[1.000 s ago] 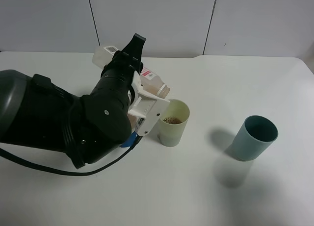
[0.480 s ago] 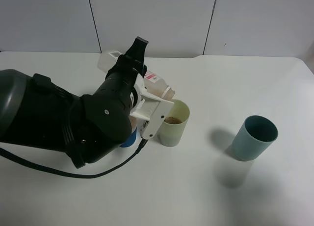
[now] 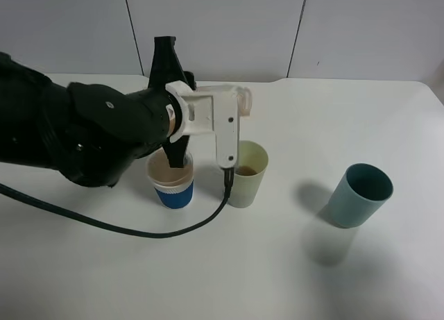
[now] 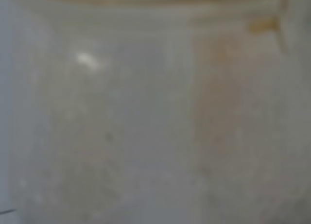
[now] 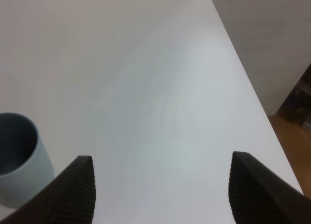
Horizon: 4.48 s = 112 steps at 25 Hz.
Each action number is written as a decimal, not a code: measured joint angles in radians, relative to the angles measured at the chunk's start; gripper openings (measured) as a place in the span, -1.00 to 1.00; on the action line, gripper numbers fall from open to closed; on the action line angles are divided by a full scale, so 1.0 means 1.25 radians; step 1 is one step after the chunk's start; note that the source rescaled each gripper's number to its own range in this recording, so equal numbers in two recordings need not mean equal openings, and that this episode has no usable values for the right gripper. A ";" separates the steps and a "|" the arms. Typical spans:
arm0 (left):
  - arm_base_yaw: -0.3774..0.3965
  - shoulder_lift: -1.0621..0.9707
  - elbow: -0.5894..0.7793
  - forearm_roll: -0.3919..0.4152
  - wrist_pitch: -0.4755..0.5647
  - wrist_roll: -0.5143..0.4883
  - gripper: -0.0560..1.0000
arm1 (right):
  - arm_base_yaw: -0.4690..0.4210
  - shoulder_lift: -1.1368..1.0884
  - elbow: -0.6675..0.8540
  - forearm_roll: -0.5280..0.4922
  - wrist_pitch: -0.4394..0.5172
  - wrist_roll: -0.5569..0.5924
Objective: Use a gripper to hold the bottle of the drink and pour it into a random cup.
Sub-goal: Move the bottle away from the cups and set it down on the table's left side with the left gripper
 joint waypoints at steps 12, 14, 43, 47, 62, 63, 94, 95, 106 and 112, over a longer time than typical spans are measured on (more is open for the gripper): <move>0.249 -0.158 0.000 0.001 -0.533 -0.353 -0.89 | 0.000 0.000 0.000 0.000 0.000 0.000; 0.305 -0.169 0.000 0.001 -0.639 -0.390 -0.89 | 0.000 0.000 0.000 0.000 0.000 0.000; 0.566 -0.175 0.000 -0.909 -0.872 0.269 -0.89 | 0.000 0.000 0.000 0.000 0.000 0.000; 0.566 -0.162 0.000 -1.150 -0.828 0.541 -0.89 | 0.000 0.000 0.000 0.000 0.000 0.000; 0.568 0.061 0.001 -1.372 -0.877 0.805 -0.89 | 0.000 0.000 0.000 0.000 0.000 0.000; 0.569 0.077 0.001 -1.344 -0.897 0.772 -0.89 | 0.000 0.000 0.000 0.000 0.000 0.000; 0.696 0.388 -0.001 -0.767 -1.347 0.537 -0.89 | 0.000 0.000 0.000 0.000 0.000 0.000; 0.696 0.390 -0.001 -0.760 -1.348 0.535 -0.89 | 0.000 0.000 0.000 0.000 0.000 0.000; 0.696 0.396 -0.001 -0.742 -1.363 0.519 -0.55 | 0.000 0.000 0.000 0.000 0.000 0.000; 0.696 0.396 -0.001 -0.742 -1.375 0.519 0.50 | 0.000 0.000 0.000 0.000 0.000 0.000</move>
